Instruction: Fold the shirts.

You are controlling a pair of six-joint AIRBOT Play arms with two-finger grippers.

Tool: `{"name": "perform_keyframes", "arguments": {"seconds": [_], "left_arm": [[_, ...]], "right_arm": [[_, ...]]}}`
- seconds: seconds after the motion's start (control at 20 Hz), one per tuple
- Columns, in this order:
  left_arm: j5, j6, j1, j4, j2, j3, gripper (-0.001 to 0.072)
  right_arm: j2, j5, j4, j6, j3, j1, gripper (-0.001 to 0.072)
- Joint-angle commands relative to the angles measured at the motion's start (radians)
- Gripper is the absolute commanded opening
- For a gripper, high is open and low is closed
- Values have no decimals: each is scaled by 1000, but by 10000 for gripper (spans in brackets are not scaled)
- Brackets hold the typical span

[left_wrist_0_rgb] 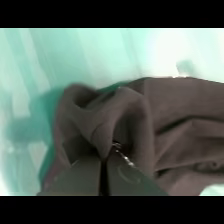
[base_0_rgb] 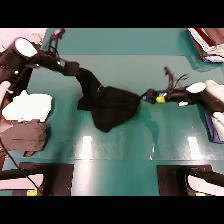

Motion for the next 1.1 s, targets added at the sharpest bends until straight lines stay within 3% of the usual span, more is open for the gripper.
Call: {"name": "perform_keyframes", "arguments": {"seconds": [0.0,0.25,0.5,0.8,1.05], "left_arm": [[6,-3,1,6,121,97,20],[4,-2,1,4,365,294,21],[8,-5,1,-35,542,392,21],[-4,-10,1,-72,586,435,21],[-72,-11,1,47,515,333,21]], "right_arm": [[150,10,-158,54,158,-61,14],[362,64,-317,94,432,-134,14],[486,159,-343,103,608,-183,13],[523,234,-341,142,717,-270,13],[380,383,-343,260,742,-263,13]]}}
